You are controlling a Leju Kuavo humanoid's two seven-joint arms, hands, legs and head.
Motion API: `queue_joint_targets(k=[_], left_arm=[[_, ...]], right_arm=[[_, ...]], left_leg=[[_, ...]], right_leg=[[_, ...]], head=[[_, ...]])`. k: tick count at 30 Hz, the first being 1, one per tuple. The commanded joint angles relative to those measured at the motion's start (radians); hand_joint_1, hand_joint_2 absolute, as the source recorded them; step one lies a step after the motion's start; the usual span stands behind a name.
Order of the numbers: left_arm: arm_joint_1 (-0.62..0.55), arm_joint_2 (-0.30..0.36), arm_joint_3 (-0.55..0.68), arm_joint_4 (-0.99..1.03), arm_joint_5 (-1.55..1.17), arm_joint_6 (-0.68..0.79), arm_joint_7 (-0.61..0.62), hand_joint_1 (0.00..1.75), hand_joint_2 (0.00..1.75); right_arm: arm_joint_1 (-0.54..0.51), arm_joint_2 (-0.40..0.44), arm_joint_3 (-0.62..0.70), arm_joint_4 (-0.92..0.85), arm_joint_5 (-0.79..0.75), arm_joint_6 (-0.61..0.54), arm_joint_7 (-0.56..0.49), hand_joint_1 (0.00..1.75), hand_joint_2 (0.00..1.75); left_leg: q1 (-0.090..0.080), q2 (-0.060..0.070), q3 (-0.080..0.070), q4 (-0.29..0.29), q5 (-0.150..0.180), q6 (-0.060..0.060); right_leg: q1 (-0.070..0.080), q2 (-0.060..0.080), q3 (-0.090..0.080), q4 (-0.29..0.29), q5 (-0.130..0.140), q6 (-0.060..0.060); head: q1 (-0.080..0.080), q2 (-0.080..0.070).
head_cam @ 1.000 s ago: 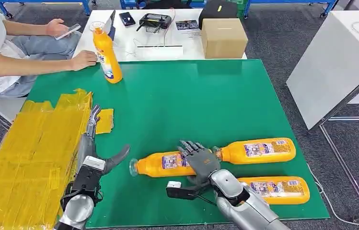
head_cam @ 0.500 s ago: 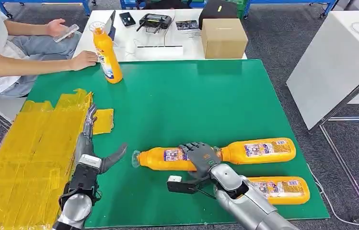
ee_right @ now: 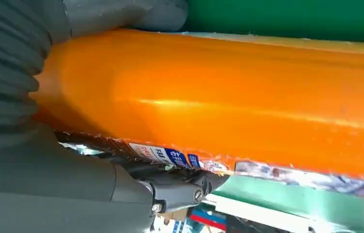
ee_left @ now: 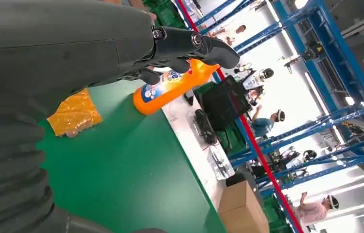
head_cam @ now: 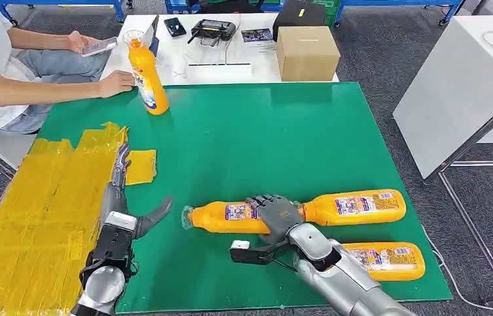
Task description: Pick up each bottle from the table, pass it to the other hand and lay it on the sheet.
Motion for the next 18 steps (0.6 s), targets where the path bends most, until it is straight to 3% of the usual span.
queue_joint_targets(k=[1, 4, 7, 12, 18], left_arm=[[0.014, 0.0, 0.018, -0.029, -0.004, 0.008, 0.002, 0.0, 1.75], [0.009, 0.005, 0.006, -0.025, -0.001, 0.01, 0.003, 0.0, 1.75], [0.009, 0.005, 0.006, -0.025, -0.001, 0.01, 0.003, 0.0, 1.75], [0.014, 0.008, -0.005, -0.037, 0.145, -0.065, -0.022, 0.0, 1.75], [0.021, 0.01, -0.005, -0.055, 0.172, -0.081, -0.024, 0.0, 1.75]], right_arm=[[0.178, 0.085, -0.207, -0.266, -0.169, -0.225, -0.147, 1.75, 1.75], [0.241, 0.133, -0.284, -0.364, -0.267, -0.314, -0.239, 1.75, 1.75], [0.241, 0.133, -0.284, -0.364, -0.267, -0.314, -0.239, 1.75, 1.75], [0.273, 0.193, -0.354, -0.384, -0.417, -0.39, -0.369, 1.75, 1.75], [0.273, 0.194, -0.355, -0.385, -0.421, -0.394, -0.372, 1.75, 1.75]], left_leg=[[0.001, -0.001, 0.0, 0.0, -0.001, -0.001], [0.001, 0.002, -0.001, 0.001, -0.003, -0.001], [0.001, -0.001, -0.002, 0.0, -0.002, -0.001], [0.001, 0.0, -0.004, 0.0, -0.002, 0.0], [0.0, 0.0, -0.005, -0.001, -0.001, 0.0]], right_leg=[[0.001, 0.0, 0.001, -0.001, -0.001, -0.001], [0.001, 0.002, -0.001, 0.001, -0.002, -0.002], [0.001, 0.0, -0.002, 0.0, -0.002, -0.002], [0.001, 0.001, -0.003, 0.0, -0.001, -0.001], [0.0, 0.0, -0.005, 0.0, -0.001, -0.001]], head=[[0.0, 0.0], [0.0, 0.0], [0.0, 0.0], [0.0, 0.0], [0.0, 0.0]])
